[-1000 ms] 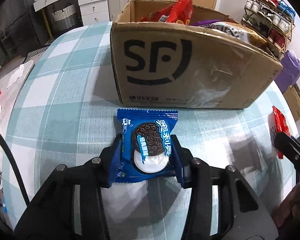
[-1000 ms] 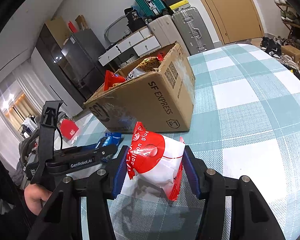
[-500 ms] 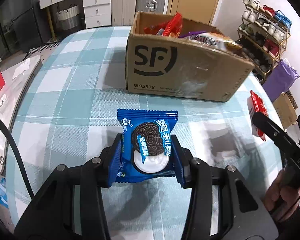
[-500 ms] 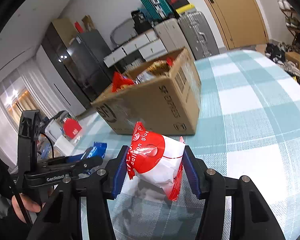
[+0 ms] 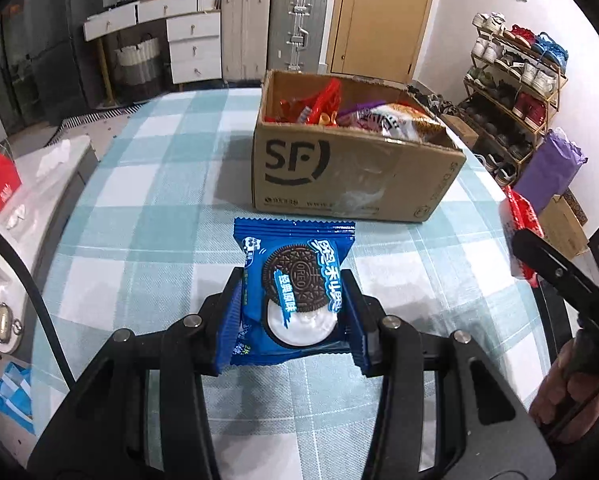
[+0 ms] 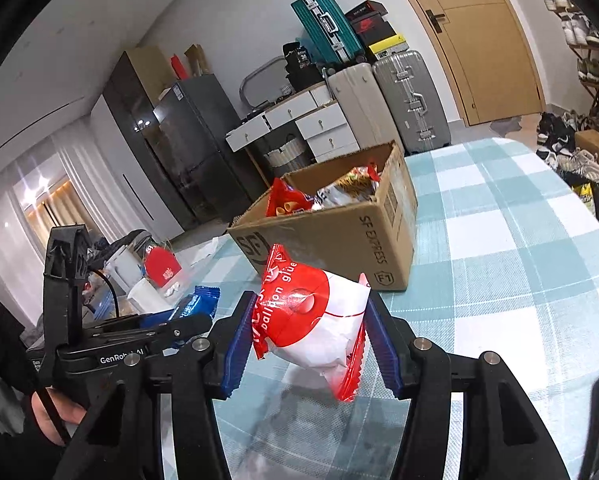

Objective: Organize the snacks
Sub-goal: 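Carry the Oreo pack with the left gripper while the right carries the gum bag to the box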

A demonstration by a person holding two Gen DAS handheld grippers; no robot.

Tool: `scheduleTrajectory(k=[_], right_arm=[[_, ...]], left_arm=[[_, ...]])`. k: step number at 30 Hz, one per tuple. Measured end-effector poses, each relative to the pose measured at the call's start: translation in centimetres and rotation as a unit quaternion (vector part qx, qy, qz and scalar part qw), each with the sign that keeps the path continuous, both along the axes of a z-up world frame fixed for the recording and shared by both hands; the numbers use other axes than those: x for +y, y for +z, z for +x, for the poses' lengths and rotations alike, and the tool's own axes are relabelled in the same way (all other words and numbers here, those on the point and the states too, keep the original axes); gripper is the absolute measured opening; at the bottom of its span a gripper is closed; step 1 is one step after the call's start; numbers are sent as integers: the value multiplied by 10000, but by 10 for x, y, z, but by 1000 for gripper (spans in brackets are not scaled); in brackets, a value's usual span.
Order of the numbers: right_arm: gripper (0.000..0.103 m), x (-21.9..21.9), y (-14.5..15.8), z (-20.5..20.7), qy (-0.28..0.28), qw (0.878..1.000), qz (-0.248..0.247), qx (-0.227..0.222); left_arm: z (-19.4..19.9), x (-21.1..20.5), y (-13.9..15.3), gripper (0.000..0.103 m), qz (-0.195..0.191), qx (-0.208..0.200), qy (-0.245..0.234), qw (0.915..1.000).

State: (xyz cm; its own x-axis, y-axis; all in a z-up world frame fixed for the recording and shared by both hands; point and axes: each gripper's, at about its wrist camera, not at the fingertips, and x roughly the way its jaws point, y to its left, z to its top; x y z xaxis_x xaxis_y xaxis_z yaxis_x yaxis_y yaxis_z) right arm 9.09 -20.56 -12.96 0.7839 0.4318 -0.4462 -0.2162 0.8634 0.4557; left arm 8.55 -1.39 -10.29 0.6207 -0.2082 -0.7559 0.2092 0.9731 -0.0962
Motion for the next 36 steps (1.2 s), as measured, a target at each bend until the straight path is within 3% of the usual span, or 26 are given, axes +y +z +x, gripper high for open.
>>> scheduleTrajectory(k=[8, 19, 32, 36], right_arm=[[55, 2, 25, -12, 78, 9999, 59, -99], [55, 10, 106, -33, 349, 9968, 32, -712], [55, 10, 186, 30, 503, 9948, -267, -842], [55, 9, 199, 53, 444, 9949, -410, -813]], left_arm=[[-4, 4, 36, 42, -192, -284, -106, 9994], [9, 4, 110, 42, -23, -853, -292, 9959], [79, -10, 180, 42, -258, -836, -475, 9950], [102, -25, 190, 43, -28, -981, -453, 9941]])
